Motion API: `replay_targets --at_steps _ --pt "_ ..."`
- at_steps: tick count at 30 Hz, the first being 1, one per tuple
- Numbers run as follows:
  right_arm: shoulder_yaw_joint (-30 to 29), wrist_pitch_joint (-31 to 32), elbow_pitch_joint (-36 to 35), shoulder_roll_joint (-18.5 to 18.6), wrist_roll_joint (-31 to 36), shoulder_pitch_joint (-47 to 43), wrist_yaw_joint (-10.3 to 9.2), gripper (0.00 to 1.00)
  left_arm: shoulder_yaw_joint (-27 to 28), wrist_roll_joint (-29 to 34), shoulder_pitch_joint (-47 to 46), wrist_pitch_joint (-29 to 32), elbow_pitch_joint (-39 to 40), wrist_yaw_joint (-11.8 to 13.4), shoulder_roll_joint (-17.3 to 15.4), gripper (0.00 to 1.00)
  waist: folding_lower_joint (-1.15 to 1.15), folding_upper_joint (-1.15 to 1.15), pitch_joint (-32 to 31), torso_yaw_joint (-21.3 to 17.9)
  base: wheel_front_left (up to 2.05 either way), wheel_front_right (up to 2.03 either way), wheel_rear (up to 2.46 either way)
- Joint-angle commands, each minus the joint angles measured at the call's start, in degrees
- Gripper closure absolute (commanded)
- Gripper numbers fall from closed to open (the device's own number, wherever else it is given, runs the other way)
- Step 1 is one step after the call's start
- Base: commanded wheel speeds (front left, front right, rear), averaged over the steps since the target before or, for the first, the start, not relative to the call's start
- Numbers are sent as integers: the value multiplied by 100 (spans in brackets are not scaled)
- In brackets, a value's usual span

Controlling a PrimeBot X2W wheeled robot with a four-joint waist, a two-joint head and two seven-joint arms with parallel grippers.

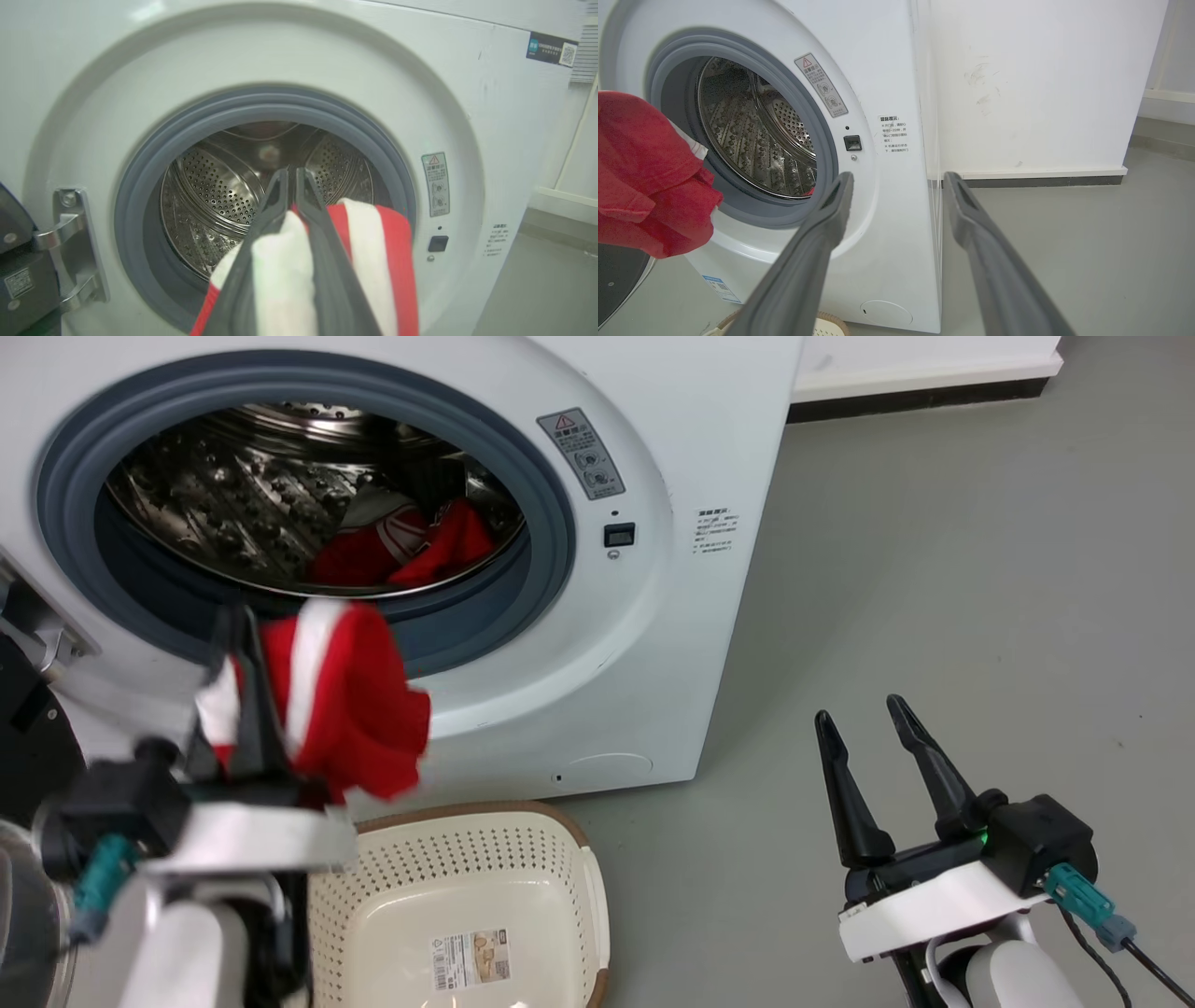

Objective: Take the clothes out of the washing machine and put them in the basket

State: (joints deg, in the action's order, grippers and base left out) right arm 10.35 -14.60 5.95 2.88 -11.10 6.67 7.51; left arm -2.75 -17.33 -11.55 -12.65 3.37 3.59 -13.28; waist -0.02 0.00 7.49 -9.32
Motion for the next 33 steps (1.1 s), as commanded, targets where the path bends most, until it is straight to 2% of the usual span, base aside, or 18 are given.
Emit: replay_targets --at_steps 1,5,11,23,30,33 --pt "-4 5 -21 -1 19 -69 -3 0 -35 -2 161 45 76 38 59 100 2 0 44 33 0 0 0" --pt "22 11 -67 -1 13 -3 -3 0 -126 -121 819 166 -17 154 230 100 2 0 254 91 0 0 0" --pt "109 13 -115 -1 15 204 -3 0 -194 -361 973 171 -1393 37 396 100 2 0 734 92 0 0 0" --pt "256 -32 -197 -2 35 722 -3 0 -278 -443 -861 -182 -4746 -369 538 100 2 0 2057 -189 0 0 0" --pt "374 -57 -231 -3 -89 1028 -3 0 -249 -433 -1942 -234 -6120 -465 486 100 2 0 2780 -387 0 0 0" --pt "420 -65 -223 -4 -138 1131 -3 0 -206 -459 -2233 -249 -6555 -433 434 100 2 0 3007 -444 0 0 0"
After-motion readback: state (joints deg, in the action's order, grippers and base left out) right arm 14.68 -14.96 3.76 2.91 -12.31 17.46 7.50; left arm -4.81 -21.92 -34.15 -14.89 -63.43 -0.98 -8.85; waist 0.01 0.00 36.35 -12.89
